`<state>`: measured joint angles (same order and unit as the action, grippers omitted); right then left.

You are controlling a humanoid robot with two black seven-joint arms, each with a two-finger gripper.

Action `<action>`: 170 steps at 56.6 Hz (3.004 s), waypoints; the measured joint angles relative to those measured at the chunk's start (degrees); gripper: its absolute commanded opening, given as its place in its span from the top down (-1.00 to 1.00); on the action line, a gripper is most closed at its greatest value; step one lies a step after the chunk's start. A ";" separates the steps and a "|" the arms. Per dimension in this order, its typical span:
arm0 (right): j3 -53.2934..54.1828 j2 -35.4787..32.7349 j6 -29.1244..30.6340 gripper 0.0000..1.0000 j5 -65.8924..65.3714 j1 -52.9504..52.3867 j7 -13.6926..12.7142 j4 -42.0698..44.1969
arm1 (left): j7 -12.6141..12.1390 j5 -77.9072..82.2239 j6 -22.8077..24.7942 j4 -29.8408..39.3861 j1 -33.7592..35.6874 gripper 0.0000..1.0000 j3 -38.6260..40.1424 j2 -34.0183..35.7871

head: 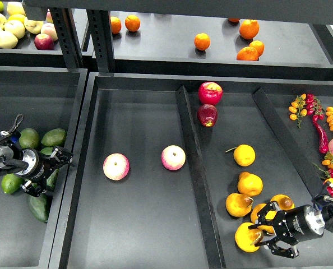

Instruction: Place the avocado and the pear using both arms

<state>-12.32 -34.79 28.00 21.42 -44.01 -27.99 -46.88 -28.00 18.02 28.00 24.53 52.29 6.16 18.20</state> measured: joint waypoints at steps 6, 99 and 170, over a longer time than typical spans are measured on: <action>0.15 1.85 0.00 0.89 -0.32 0.81 -0.01 2.31 | 0.00 -0.01 0.00 0.01 0.04 -0.99 0.00 0.12; 6.62 -7.22 0.00 -1.00 -6.52 -4.41 -0.01 -2.38 | 0.00 -0.03 0.01 -0.23 0.66 -0.99 8.12 4.07; 84.75 19.28 0.00 -1.00 -12.04 18.87 -0.01 3.69 | 0.01 -11.61 0.00 17.88 -19.69 -0.99 58.71 -12.16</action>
<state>72.43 -15.51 28.00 9.38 -25.14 -28.00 -43.20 -27.99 6.42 28.00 42.40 32.60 64.87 6.04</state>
